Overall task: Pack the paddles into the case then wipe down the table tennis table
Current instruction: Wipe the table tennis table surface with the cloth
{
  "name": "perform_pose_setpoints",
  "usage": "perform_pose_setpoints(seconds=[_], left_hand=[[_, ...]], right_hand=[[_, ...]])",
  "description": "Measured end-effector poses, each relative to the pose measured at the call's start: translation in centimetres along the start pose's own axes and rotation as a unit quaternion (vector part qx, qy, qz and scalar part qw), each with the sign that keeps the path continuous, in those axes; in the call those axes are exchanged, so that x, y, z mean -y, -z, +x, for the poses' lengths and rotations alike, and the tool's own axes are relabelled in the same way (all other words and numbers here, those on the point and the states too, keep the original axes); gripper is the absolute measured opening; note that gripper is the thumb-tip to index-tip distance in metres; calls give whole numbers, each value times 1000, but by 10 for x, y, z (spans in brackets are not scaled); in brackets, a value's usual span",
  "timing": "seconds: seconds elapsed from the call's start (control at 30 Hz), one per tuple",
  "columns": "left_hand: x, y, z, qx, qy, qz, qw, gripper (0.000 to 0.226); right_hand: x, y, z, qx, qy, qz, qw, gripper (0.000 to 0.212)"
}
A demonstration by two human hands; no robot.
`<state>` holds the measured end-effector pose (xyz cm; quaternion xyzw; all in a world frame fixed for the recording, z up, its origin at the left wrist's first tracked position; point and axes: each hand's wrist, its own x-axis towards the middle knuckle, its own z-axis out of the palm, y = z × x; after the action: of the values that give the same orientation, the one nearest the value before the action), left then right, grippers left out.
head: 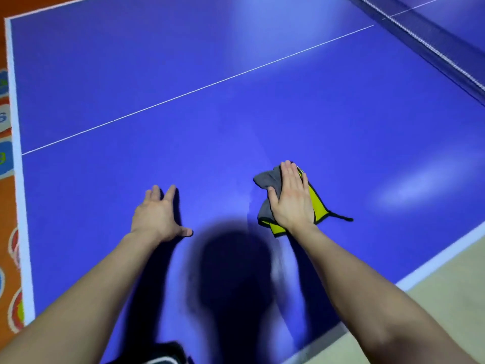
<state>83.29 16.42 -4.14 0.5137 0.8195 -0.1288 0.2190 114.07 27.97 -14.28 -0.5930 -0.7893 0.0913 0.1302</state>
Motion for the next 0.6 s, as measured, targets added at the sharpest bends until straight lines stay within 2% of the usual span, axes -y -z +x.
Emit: perform_pose_setpoints(seconds=[0.07, 0.13, 0.23, 0.33, 0.43, 0.5, 0.57, 0.6], left_hand=[[1, 9, 33, -2, 17, 30, 999, 168], [1, 12, 59, -2, 13, 65, 998, 177], [1, 9, 78, 26, -1, 58, 998, 180], [1, 11, 80, 39, -14, 69, 997, 181], [1, 15, 75, 35, -18, 65, 997, 179], [1, 17, 73, 29, -21, 64, 997, 177], [1, 18, 72, 26, -24, 66, 997, 176], [1, 18, 72, 25, -25, 68, 997, 176]], right_hand=[[1, -10, 47, -7, 0, 3, 1000, 70], [6, -17, 92, -14, -10, -6, 1000, 64], [15, -24, 129, -16, -25, -15, 999, 56], [28, -23, 106, -30, 1, -6, 1000, 58], [59, -20, 40, 18, 144, 13, 989, 62], [64, -16, 15, 73, 269, 34, 960, 60], [52, -14, 44, 113, 358, 78, 923, 54], [47, -16, 74, 120, 374, 82, 916, 52]])
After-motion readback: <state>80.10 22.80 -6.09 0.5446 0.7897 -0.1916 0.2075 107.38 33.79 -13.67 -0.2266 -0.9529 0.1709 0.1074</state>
